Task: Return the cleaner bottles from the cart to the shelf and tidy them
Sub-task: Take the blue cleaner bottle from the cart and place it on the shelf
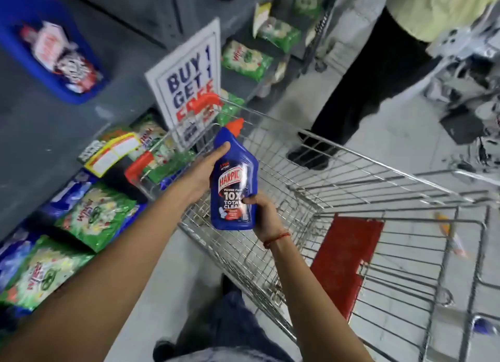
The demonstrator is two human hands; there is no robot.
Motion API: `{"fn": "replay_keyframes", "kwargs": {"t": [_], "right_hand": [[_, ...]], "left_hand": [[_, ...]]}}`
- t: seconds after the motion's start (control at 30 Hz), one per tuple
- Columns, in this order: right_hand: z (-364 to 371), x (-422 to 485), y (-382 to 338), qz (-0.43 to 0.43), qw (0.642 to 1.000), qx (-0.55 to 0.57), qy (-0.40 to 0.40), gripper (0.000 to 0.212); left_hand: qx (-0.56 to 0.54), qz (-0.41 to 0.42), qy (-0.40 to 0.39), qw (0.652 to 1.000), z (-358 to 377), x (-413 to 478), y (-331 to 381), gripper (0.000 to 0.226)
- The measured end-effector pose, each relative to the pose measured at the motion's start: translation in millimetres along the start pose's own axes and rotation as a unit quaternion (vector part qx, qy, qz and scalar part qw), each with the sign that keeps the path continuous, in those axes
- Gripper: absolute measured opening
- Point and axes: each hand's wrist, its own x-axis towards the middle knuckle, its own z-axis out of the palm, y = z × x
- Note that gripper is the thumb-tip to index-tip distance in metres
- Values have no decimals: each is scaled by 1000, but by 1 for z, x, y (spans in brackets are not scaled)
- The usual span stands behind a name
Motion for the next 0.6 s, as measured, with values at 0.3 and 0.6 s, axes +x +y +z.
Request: {"fn": "replay_keyframes", "kwargs": {"t": [0.3,0.6], "right_hand": [[120,0,-10,-33,991,-63,-116,60],[240,9,-20,-165,922,-257,-238,50]], "left_hand": [[28,189,128,973,-61,-117,56,14],[12,366,245,898,-138,-200,90,5]]}}
